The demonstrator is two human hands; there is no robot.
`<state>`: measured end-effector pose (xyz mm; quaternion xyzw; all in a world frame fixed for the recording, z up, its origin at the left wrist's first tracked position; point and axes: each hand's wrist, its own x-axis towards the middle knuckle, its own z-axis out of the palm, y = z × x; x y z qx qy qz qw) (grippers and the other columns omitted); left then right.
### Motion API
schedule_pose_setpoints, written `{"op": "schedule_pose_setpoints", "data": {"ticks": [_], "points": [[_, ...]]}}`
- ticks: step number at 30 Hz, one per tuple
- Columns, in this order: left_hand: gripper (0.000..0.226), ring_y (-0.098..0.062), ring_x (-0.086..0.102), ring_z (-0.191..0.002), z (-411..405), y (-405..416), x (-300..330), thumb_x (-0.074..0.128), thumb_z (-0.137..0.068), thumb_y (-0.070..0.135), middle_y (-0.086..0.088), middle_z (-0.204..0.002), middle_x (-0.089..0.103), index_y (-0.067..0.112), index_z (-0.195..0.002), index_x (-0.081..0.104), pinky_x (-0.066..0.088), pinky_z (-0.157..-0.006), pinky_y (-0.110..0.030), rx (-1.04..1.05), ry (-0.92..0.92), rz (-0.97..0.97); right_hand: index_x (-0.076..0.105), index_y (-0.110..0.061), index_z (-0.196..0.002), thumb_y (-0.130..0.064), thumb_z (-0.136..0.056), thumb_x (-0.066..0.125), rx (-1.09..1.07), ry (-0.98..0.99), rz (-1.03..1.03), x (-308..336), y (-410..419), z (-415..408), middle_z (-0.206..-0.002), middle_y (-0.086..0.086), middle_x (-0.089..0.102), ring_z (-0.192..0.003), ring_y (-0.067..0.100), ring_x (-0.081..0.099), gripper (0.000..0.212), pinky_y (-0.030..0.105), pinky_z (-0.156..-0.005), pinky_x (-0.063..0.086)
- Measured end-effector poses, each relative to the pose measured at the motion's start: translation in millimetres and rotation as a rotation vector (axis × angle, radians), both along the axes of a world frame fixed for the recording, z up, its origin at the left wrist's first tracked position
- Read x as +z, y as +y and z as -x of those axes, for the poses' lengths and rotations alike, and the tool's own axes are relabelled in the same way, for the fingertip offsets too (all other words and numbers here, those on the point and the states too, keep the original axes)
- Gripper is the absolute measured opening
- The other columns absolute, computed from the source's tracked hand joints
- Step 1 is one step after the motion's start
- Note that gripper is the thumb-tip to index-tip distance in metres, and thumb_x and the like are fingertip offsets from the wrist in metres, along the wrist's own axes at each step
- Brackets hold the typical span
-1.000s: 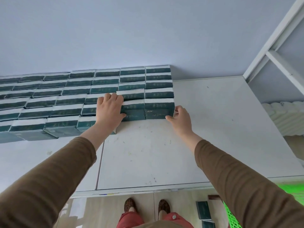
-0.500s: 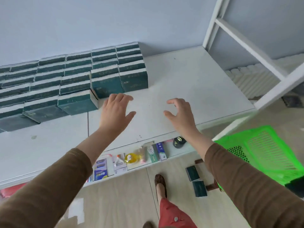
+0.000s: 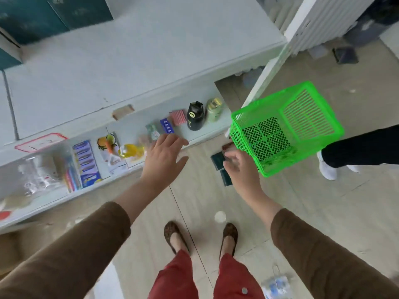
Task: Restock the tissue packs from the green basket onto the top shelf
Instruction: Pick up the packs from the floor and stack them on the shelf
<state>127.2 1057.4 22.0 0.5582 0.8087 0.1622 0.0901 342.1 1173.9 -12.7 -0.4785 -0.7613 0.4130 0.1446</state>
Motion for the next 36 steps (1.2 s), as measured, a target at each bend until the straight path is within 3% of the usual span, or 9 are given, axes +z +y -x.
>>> {"op": "schedule_pose_setpoints", "data": {"ticks": [4, 9, 12, 20, 25, 27, 30, 33, 36], "points": [[0.038, -0.020, 0.045, -0.117, -49, 6, -77, 0.068, -0.085, 0.032, 0.006, -0.117, 0.056, 0.025, -0.121, 0.058, 0.039, -0.099, -0.038, -0.023, -0.101, 0.189, 0.063, -0.021, -0.108, -0.016, -0.092, 0.065, -0.017, -0.143, 0.205, -77, -12, -56, -0.110, -0.006, 0.065, -0.102, 0.009, 0.059, 0.017, 0.015, -0.082, 0.042], [0.042, -0.020, 0.044, -0.121, -90, 20, -192, 0.063, -0.088, 0.037, 0.006, -0.125, 0.055, 0.027, -0.128, 0.054, 0.038, -0.103, -0.039, -0.062, -0.124, 0.399, 0.064, -0.016, -0.107, -0.016, -0.090, 0.066, -0.095, -0.277, 0.420, -186, -12, -104, -0.109, 0.000, 0.070, -0.097, 0.012, 0.062, 0.017, 0.023, -0.081, 0.041], [0.044, -0.021, 0.045, -0.121, -102, 34, -267, 0.062, -0.089, 0.037, 0.005, -0.126, 0.053, 0.026, -0.130, 0.051, 0.040, -0.103, -0.039, -0.058, -0.158, 0.476, 0.064, -0.013, -0.109, -0.019, -0.091, 0.065, -0.115, -0.349, 0.487, -254, -5, -121, -0.113, 0.001, 0.069, -0.103, 0.018, 0.064, 0.019, 0.025, -0.082, 0.043], [0.051, -0.023, 0.049, -0.121, -106, 86, -463, 0.066, -0.090, 0.033, -0.002, -0.133, 0.051, 0.018, -0.135, 0.047, 0.044, -0.100, -0.038, 0.059, -0.288, 0.518, 0.053, -0.010, -0.128, -0.025, -0.094, 0.064, -0.222, -0.497, 0.577, -431, 30, -131, -0.126, 0.008, 0.063, -0.113, 0.024, 0.061, 0.039, 0.027, -0.085, 0.044], [0.062, -0.026, 0.049, -0.123, -98, 132, -558, 0.068, -0.090, 0.033, -0.006, -0.138, 0.047, 0.014, -0.142, 0.040, 0.045, -0.101, -0.039, 0.110, -0.314, 0.511, 0.045, -0.009, -0.136, -0.037, -0.089, 0.071, -0.270, -0.550, 0.591, -525, 60, -121, -0.137, 0.012, 0.055, -0.119, 0.030, 0.058, 0.061, 0.033, -0.094, 0.049], [0.067, -0.027, 0.047, -0.124, -93, 153, -587, 0.070, -0.089, 0.034, -0.007, -0.138, 0.046, 0.013, -0.143, 0.038, 0.045, -0.101, -0.040, 0.114, -0.316, 0.500, 0.043, -0.009, -0.138, -0.041, -0.086, 0.073, -0.298, -0.556, 0.576, -554, 71, -116, -0.138, 0.013, 0.052, -0.120, 0.030, 0.057, 0.068, 0.034, -0.090, 0.050], [0.071, -0.028, 0.047, -0.122, -87, 187, -624, 0.071, -0.086, 0.037, -0.008, -0.137, 0.045, 0.013, -0.143, 0.037, 0.046, -0.096, -0.041, 0.110, -0.290, 0.469, 0.043, -0.011, -0.137, -0.048, -0.078, 0.079, -0.356, -0.548, 0.527, -589, 90, -108, -0.137, 0.010, 0.050, -0.118, 0.028, 0.057, 0.078, 0.033, -0.083, 0.049], [0.076, -0.028, 0.047, -0.119, -86, 222, -649, 0.075, -0.081, 0.042, -0.009, -0.134, 0.045, 0.012, -0.140, 0.038, 0.046, -0.092, -0.041, 0.105, -0.258, 0.476, 0.040, -0.017, -0.141, -0.061, -0.064, 0.083, -0.379, -0.534, 0.562, -619, 105, -101, -0.139, 0.005, 0.045, -0.124, 0.026, 0.052, 0.098, 0.041, -0.099, 0.050], [0.089, -0.029, 0.048, -0.117, -88, 242, -670, 0.083, -0.072, 0.046, -0.010, -0.131, 0.048, 0.012, -0.139, 0.035, 0.047, -0.090, -0.042, 0.071, -0.295, 0.524, 0.047, -0.020, -0.132, -0.068, -0.036, 0.089, -0.399, -0.490, 0.591, -647, 114, -100, -0.130, 0.001, 0.055, -0.117, 0.024, 0.060, 0.115, 0.042, -0.098, 0.054]]}}
